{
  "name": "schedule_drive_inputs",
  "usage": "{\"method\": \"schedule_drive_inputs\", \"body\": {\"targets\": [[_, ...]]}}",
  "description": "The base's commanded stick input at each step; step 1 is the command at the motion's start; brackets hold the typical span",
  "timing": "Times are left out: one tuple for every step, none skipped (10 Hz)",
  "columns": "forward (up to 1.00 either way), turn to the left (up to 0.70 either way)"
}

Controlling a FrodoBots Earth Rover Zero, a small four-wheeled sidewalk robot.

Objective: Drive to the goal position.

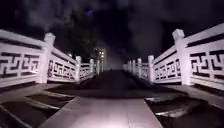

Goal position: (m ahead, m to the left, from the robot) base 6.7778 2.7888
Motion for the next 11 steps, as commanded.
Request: {"method": "schedule_drive_inputs", "body": {"targets": [[0.29, 0.0], [0.37, 0.0], [0.37, 0.0], [0.37, 0.0], [0.37, 0.0], [0.37, 0.0], [0.37, 0.0], [0.37, 0.0], [0.37, 0.0], [0.37, 0.0], [0.37, 0.0]]}}
